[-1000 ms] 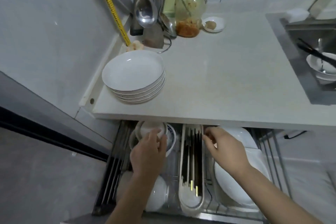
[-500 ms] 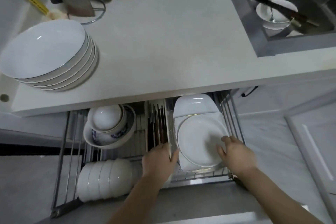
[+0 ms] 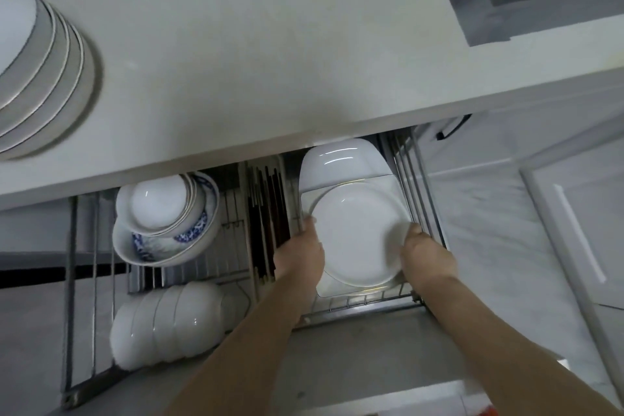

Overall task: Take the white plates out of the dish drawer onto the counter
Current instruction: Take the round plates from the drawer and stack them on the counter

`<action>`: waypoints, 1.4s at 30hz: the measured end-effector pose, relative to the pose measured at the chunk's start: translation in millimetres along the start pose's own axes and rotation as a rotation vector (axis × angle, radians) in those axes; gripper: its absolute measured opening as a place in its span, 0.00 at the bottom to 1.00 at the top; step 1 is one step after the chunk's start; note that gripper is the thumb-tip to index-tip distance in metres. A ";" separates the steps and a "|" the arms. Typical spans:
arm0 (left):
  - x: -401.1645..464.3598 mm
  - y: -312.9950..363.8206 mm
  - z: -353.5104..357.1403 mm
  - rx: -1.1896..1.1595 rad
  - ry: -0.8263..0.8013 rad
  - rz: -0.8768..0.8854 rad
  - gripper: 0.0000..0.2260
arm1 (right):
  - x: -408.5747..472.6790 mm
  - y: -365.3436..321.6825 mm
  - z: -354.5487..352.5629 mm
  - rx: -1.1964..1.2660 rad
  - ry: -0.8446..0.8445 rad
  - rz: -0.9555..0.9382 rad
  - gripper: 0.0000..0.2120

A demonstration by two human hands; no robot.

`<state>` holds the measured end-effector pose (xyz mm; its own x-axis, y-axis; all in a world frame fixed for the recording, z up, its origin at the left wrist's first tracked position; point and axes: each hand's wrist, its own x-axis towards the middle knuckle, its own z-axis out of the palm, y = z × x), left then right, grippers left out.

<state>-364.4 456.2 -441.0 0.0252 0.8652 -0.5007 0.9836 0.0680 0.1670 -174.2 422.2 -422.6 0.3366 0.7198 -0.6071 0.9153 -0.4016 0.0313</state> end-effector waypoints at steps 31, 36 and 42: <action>-69.6 -63.5 -82.5 -0.330 0.180 -0.091 0.09 | -66.4 -32.4 -79.4 0.262 0.242 -0.273 0.09; -110.8 -91.4 -133.6 -0.403 0.312 -0.087 0.11 | -109.0 -57.1 -114.1 0.295 0.321 -0.388 0.11; -144.7 -123.0 -201.5 -0.466 0.495 -0.150 0.08 | -143.6 -101.0 -162.5 0.367 0.373 -0.538 0.10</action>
<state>-525.1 422.7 -217.9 -0.2983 0.9470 -0.1194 0.7883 0.3149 0.5286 -279.0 451.5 -209.5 -0.0236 0.9880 -0.1528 0.8639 -0.0568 -0.5005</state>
